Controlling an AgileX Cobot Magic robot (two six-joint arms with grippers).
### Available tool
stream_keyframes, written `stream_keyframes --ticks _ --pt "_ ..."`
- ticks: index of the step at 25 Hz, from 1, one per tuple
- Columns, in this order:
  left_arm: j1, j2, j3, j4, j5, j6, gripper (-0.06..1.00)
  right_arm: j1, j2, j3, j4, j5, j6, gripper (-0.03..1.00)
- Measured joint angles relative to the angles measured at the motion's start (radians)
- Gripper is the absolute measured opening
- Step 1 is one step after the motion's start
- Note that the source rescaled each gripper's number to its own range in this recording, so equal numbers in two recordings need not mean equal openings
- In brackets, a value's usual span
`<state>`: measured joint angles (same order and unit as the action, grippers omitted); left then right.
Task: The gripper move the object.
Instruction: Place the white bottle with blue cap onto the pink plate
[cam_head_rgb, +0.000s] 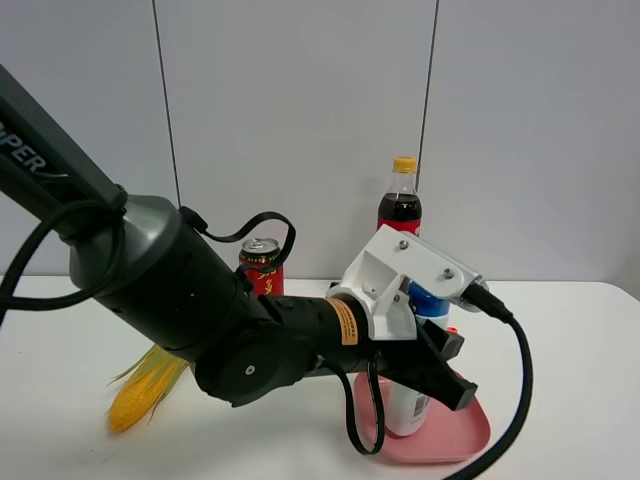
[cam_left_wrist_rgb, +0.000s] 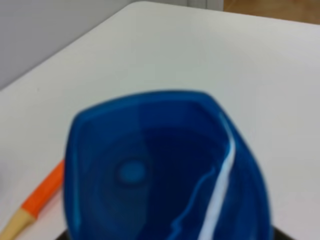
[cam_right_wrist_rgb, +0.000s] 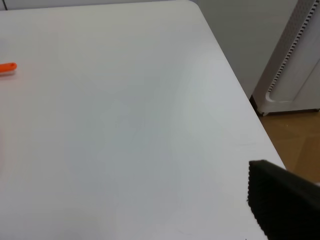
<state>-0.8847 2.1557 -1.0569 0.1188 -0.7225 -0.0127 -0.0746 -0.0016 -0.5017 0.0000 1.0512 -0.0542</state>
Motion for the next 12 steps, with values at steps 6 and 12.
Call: stream_keyframes --ticks 6,12 --pt "0.000 0.008 0.000 -0.009 -0.007 0.000 0.03 0.000 0.000 0.000 0.000 0.000 0.000 1.00" --pt "0.000 0.007 0.000 -0.018 -0.030 -0.024 0.40 0.000 0.000 0.000 0.000 0.000 0.000 1.00"
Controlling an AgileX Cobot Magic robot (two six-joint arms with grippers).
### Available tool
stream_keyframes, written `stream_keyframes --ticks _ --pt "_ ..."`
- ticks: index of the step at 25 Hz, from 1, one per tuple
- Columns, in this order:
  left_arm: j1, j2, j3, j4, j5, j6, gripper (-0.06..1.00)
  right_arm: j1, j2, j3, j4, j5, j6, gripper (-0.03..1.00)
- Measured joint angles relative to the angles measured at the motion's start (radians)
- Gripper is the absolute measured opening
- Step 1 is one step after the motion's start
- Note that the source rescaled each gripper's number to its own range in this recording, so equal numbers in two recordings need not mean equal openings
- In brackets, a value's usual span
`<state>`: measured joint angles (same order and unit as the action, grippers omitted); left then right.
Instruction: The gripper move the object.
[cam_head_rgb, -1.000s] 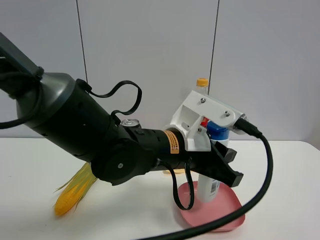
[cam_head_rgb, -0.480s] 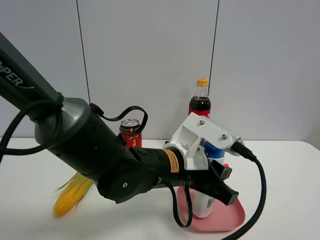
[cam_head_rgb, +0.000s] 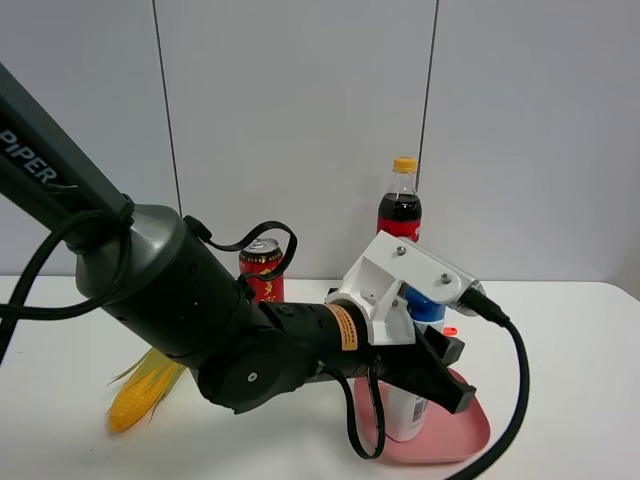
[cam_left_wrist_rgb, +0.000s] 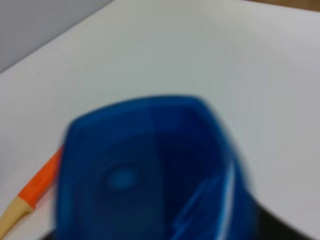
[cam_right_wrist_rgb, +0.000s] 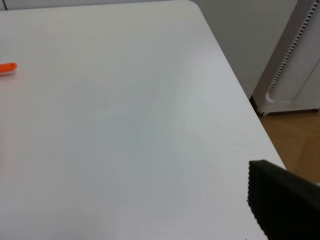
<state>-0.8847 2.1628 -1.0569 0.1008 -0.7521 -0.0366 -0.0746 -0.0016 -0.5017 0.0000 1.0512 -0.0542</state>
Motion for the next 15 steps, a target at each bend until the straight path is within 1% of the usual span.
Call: stream_keyframes --ticks 2,3,4,7,15 --pt "0.000 -0.006 0.000 -0.011 -0.008 -0.056 0.75 0.000 0.000 0.000 0.000 0.000 0.000 1.00" --pt "0.000 -0.008 0.000 -0.015 -0.011 -0.082 0.86 0.000 0.000 0.000 0.000 0.000 0.000 1.00" --pt "0.000 -0.010 0.000 -0.017 -0.013 -0.108 0.93 0.000 0.000 0.000 0.000 0.000 0.000 1.00" --pt "0.000 -0.011 0.000 -0.018 -0.015 -0.148 0.99 0.000 0.000 0.000 0.000 0.000 0.000 1.00" --pt "0.000 -0.042 0.000 -0.018 -0.015 -0.157 1.00 0.000 0.000 0.000 0.000 0.000 0.000 1.00"
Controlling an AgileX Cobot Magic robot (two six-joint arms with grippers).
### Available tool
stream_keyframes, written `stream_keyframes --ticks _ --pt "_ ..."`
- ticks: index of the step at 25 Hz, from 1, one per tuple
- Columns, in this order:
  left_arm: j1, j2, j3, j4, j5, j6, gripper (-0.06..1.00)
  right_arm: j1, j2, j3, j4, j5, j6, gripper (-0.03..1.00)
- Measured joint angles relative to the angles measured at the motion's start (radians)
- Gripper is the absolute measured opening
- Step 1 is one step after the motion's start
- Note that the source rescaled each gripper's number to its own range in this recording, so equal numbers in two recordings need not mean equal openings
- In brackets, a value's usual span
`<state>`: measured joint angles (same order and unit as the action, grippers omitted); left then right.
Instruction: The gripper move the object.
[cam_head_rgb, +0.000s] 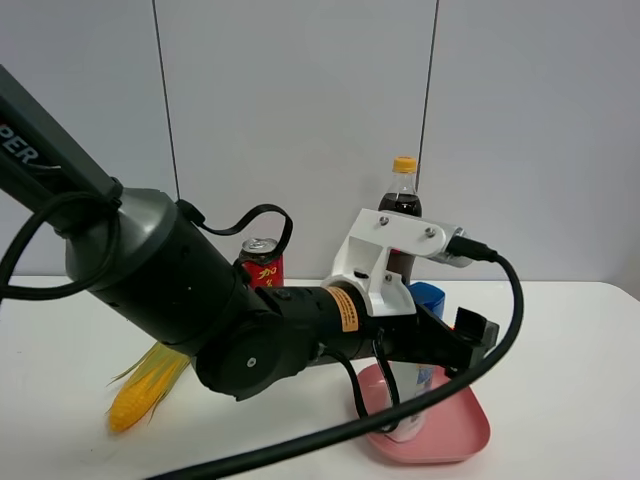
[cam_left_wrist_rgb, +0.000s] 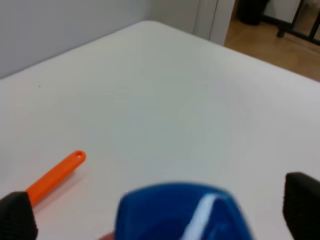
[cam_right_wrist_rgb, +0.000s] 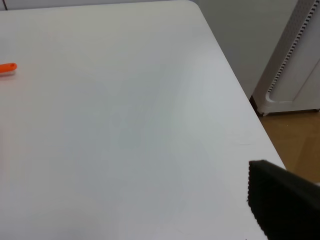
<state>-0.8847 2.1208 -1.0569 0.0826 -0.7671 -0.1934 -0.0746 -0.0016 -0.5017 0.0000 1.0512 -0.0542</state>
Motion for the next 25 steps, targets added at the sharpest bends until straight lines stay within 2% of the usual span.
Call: stream_keyframes --ticks 4,13,17,21,25 --pt "0.000 -0.076 0.000 -0.001 0.054 0.000 1.00 0.000 0.000 0.000 0.000 0.000 0.000 1.00" --pt "0.030 -0.332 -0.001 -0.003 0.313 0.001 1.00 0.000 0.000 0.000 0.000 0.000 0.000 1.00" --pt "0.107 -0.423 -0.001 -0.003 0.443 0.023 1.00 0.000 0.000 0.000 0.000 0.000 0.000 1.00" --pt "0.222 -0.469 -0.002 -0.003 0.569 0.073 1.00 0.000 0.000 0.000 0.000 0.000 0.000 1.00" --pt "0.349 -0.513 -0.001 0.014 0.648 0.095 1.00 0.000 0.000 0.000 0.000 0.000 0.000 1.00"
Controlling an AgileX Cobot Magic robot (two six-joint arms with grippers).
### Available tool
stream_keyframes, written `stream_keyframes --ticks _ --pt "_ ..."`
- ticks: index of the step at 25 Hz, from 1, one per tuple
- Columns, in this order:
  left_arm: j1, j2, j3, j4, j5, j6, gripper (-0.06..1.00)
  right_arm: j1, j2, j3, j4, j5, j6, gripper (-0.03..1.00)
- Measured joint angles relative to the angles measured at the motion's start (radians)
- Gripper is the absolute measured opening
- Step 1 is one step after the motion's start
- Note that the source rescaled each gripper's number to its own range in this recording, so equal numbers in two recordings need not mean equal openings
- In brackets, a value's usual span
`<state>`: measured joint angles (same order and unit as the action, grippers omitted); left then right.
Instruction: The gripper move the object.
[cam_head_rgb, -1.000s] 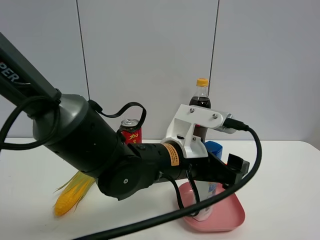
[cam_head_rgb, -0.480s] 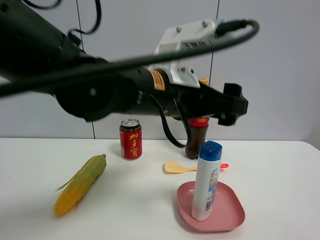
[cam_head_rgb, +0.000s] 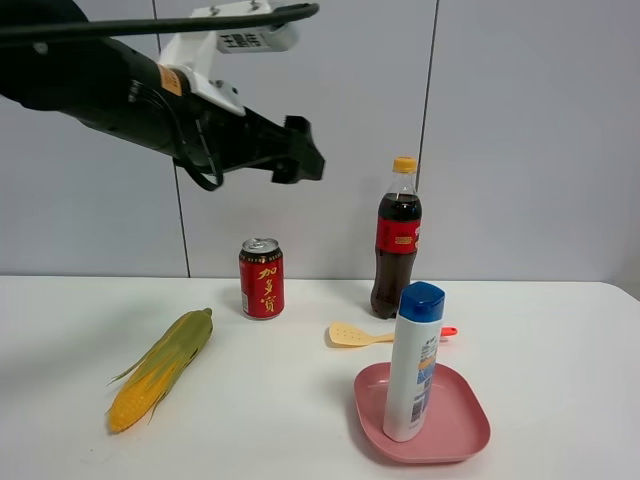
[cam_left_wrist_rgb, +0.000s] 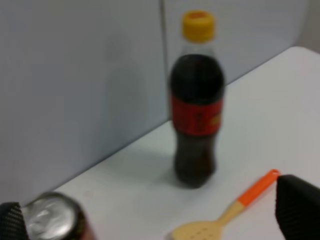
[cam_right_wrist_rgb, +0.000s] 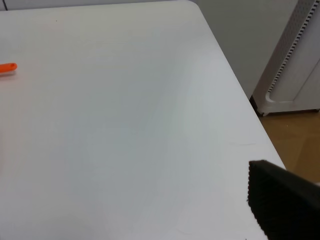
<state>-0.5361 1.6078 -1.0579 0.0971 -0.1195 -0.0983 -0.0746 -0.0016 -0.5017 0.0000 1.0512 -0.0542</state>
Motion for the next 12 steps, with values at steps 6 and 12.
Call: stream_keyframes --ticks 6,12 --pt "0.189 -0.089 0.000 0.074 0.114 0.002 1.00 0.000 0.000 0.000 0.000 0.000 0.000 1.00" --pt "0.355 -0.190 0.003 0.086 0.324 0.002 1.00 0.000 0.000 0.000 0.000 0.000 0.000 1.00"
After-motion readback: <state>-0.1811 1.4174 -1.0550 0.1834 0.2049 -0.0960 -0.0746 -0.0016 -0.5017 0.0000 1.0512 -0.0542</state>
